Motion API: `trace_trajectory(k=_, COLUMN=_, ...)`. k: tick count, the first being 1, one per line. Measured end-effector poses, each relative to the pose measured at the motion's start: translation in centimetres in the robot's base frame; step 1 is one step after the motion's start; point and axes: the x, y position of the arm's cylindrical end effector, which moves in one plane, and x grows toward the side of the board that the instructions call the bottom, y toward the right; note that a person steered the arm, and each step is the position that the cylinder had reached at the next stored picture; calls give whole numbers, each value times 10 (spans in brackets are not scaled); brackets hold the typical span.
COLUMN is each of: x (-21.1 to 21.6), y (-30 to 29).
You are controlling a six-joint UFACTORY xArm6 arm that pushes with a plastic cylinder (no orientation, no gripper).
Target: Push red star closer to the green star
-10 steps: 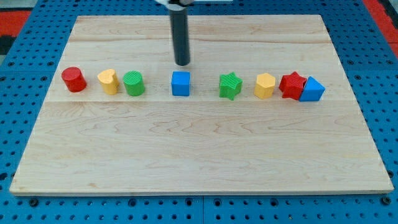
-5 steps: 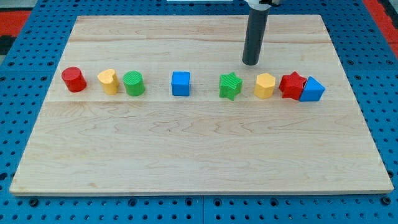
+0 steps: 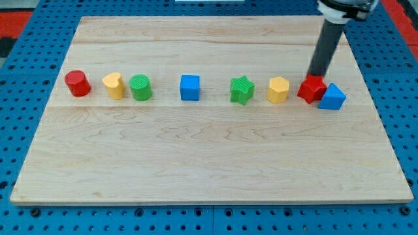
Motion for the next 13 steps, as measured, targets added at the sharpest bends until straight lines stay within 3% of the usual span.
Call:
trace_trajectory(k=4, x=45, y=-10)
trace_trajectory(k=6, x=68, y=-53)
trace_trajectory(k=8, x=89, y=-56)
trace_trajectory(k=10, x=103, y=-52)
trace_trajectory(k=13, x=104, y=-100)
